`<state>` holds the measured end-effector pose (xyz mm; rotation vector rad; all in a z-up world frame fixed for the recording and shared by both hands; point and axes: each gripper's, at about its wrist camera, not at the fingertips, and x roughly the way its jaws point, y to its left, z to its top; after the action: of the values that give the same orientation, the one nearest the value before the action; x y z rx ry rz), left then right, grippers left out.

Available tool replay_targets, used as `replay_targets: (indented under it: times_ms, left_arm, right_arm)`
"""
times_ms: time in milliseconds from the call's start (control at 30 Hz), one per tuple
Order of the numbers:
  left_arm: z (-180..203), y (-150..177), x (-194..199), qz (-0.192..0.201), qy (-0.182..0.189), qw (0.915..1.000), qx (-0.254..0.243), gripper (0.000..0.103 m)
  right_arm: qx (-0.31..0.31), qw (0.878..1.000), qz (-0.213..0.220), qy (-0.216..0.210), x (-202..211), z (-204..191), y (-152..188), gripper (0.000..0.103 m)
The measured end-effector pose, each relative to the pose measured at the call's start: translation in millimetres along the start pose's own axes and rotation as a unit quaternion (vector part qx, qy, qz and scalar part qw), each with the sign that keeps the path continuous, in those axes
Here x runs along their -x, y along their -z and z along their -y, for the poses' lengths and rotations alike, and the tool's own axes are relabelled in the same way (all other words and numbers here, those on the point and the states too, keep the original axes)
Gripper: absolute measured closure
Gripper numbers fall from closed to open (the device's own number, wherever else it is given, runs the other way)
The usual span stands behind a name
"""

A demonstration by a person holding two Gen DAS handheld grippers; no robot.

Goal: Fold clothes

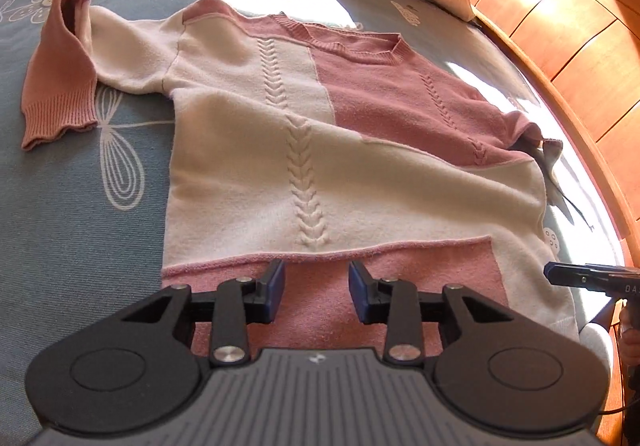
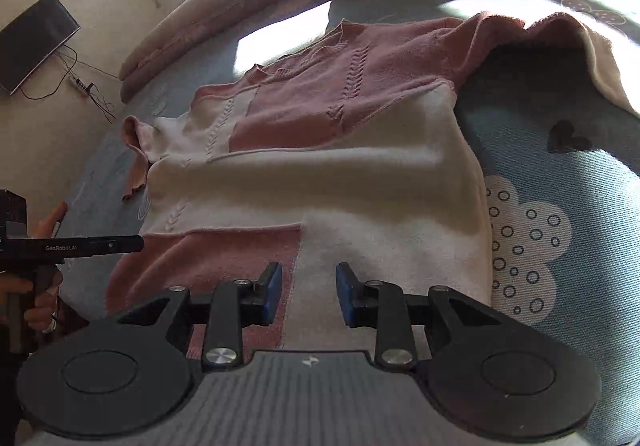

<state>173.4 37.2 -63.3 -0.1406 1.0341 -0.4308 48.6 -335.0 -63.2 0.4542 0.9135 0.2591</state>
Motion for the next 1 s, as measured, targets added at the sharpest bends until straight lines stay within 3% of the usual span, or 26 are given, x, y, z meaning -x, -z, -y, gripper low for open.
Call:
replay_targets:
  times_ms: [33,167,233,300,400,433,533,733,933,1000]
  left_arm:
    - [-11,-1,-5,-0.001,-0.014,0.9999,0.009,0.068]
    - [-49,-5,-1,-0.005,0.006,0.9975,0.070,0.077]
    - [-44,-9,12,0.016,-0.020,0.9983,0.053,0.077]
    - [-36,-13,24,0.032,-0.020,0.9986,0.038,0.068]
    - [-25,-9,24,0.010,0.041,0.9987,0.028,0.063]
    - [-19,-6,21,0.003,0.042,0.9990,0.015,0.063]
    - [-13,2,17,0.005,0.014,0.9999,-0.008,0.063]
    - [-46,-23,20,0.083,-0.022,0.9958,0.031,0.062]
    - [-66,-49,-21,0.078,-0.018,0.9961,0.038,0.049]
    - [-70,-52,-31,0.079,-0.020,0.9961,0.033,0.054]
  right_arm:
    - [0.002,1.000,-0.005,0.000,-4,-3,2,0.069]
    - [0.001,1.000,-0.012,0.026,-6,5,8,0.067]
    - [-0.006,0.999,-0.010,0.036,-3,13,10,0.067]
    - [-0.015,0.999,-0.008,0.033,-2,19,10,0.067]
    - [-0.006,1.000,-0.010,0.012,-7,9,10,0.066]
    - [0.002,1.000,-0.012,0.005,-11,3,10,0.065]
    - [0.030,0.999,-0.023,-0.004,-24,-17,12,0.063]
    - [0.053,0.998,-0.037,-0.018,-40,-39,18,0.063]
    - [0.039,0.998,-0.038,-0.010,-42,-33,17,0.061]
    - [0.037,0.998,-0.041,-0.004,-43,-30,16,0.061]
